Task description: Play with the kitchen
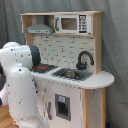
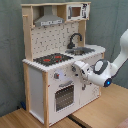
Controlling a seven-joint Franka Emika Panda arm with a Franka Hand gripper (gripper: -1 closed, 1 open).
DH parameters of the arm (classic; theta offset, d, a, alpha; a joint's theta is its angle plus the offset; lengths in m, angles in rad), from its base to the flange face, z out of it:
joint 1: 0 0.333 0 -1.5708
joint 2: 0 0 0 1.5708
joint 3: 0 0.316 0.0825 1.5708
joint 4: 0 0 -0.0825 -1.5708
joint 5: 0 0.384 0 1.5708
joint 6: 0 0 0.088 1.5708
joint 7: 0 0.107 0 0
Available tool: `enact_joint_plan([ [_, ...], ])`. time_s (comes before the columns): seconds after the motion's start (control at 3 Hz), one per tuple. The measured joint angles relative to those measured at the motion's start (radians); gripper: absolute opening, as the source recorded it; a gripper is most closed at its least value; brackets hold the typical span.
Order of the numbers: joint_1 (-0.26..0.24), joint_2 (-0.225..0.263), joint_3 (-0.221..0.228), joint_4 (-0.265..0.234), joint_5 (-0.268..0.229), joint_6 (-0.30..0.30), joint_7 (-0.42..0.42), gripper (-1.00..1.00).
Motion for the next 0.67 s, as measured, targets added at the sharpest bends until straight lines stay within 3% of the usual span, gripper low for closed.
enact_joint_plan([
  [0.33, 0.000, -0.012, 0.001, 0.000, -0.004, -0.018, -0.101, 1.00],
  [0.67, 0.006, -0.012, 0.065, 0.009, -0.003, -0.071, -0.165, 1.00],
])
